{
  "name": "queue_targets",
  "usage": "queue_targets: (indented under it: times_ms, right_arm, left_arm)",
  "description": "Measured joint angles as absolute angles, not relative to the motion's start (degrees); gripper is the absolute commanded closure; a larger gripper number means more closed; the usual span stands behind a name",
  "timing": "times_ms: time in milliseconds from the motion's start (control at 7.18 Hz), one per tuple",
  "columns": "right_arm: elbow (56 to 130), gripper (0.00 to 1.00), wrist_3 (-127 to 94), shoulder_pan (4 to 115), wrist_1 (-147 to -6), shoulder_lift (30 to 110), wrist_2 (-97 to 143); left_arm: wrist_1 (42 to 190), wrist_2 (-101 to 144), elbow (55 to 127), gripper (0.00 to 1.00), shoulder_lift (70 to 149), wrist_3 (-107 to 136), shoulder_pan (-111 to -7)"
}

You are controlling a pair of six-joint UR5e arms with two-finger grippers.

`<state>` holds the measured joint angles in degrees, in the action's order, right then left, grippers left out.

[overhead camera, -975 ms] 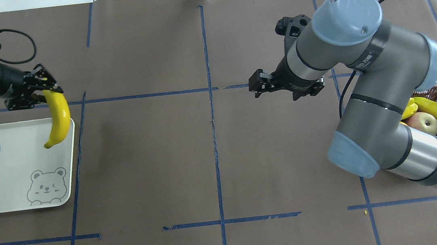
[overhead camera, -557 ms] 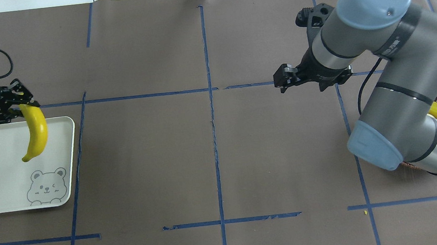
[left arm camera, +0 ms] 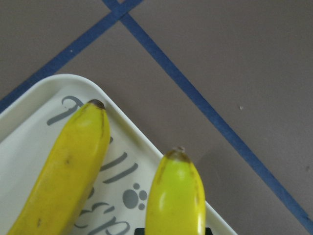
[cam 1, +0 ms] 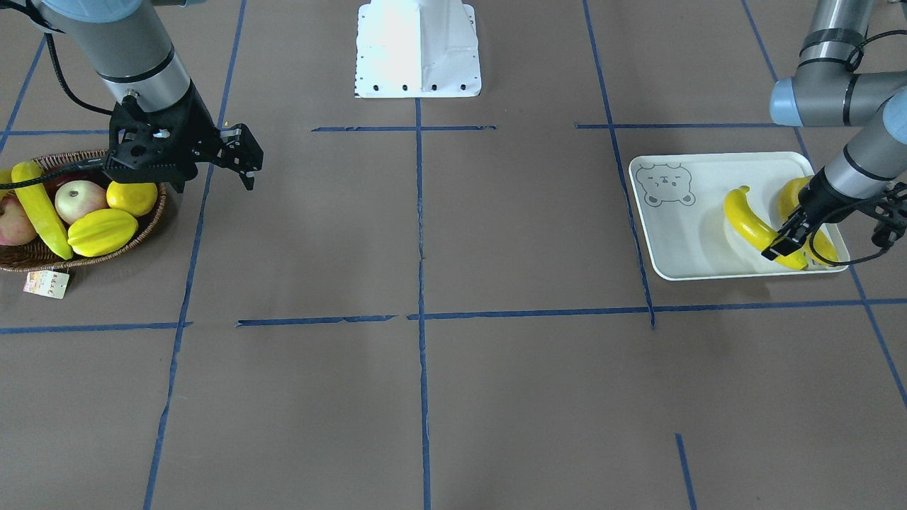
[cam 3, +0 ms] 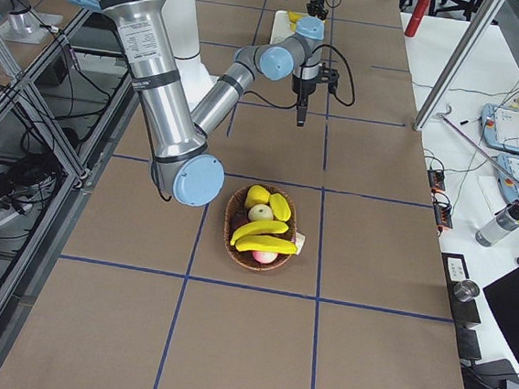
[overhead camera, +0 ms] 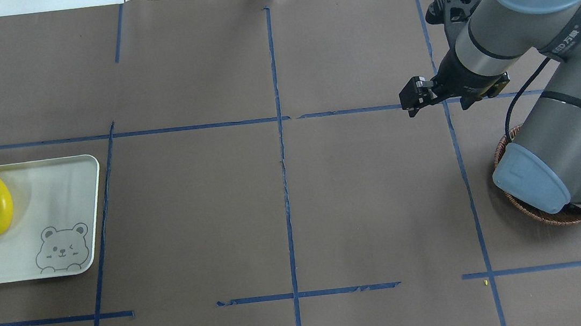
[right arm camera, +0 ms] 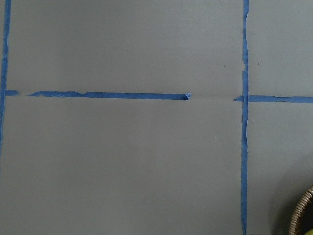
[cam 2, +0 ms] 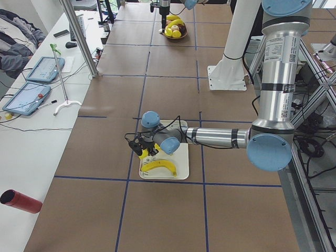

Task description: Transfer all bananas from basket to plate

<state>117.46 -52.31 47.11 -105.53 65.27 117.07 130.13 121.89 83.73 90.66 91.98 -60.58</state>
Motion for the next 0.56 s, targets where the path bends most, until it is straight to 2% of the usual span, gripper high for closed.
queue_targets:
  times_ms: [139,557]
  right_arm:
    - [117.5,0.0,-52.3,47.1,-105.5,65.3,117.1]
    - [118.3,0.0,-52.3,47.3,-105.9,65.4,117.0]
  left_arm:
    - [130.3,121.6,83.1,0.01,90.5,92.0,-61.0]
    - [129.9,123.1,82.7,0.0,89.9,83.7,-64.2]
